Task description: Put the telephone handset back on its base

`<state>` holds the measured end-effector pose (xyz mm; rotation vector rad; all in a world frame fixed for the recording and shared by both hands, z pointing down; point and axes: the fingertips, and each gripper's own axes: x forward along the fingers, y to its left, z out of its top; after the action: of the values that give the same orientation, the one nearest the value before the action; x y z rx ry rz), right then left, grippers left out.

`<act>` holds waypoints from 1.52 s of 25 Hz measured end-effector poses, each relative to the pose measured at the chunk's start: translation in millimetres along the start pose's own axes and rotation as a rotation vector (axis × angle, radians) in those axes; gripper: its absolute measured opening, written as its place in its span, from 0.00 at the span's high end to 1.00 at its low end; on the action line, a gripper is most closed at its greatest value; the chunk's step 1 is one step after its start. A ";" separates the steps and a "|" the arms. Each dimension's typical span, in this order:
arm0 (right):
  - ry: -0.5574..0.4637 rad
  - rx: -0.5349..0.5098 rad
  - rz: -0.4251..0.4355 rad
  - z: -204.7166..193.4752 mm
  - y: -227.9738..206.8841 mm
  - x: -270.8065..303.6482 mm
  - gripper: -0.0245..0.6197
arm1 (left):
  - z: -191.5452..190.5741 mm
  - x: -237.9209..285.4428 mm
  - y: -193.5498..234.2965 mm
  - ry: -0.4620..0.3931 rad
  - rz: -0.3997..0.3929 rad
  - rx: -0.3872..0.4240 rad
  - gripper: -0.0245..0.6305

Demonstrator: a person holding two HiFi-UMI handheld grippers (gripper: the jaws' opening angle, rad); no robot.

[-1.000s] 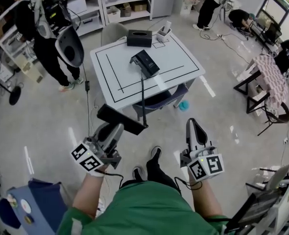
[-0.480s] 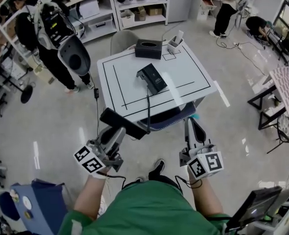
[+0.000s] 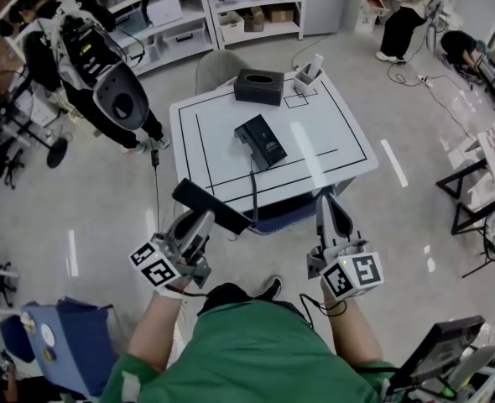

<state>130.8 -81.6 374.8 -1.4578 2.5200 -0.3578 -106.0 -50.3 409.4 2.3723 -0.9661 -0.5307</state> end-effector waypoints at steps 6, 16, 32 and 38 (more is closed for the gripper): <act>0.002 0.026 -0.013 0.5 -22.8 10.7 0.93 | -4.7 24.5 20.0 0.030 0.018 -0.008 0.84; 0.022 0.014 -0.096 1.4 -48.9 26.0 0.93 | -20.5 68.7 73.1 0.100 -0.006 -0.083 0.84; 0.058 -0.027 -0.259 -7.5 -54.0 94.1 0.93 | -43.9 140.5 190.5 0.255 -0.066 -0.208 0.84; 0.065 -0.025 -0.339 -16.8 -55.9 105.2 0.93 | -63.1 157.0 222.5 0.304 -0.071 -0.268 0.84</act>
<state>120.1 -198.3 402.0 -1.9155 2.3271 -0.4345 -83.9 -280.3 566.7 2.1701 -0.6342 -0.2911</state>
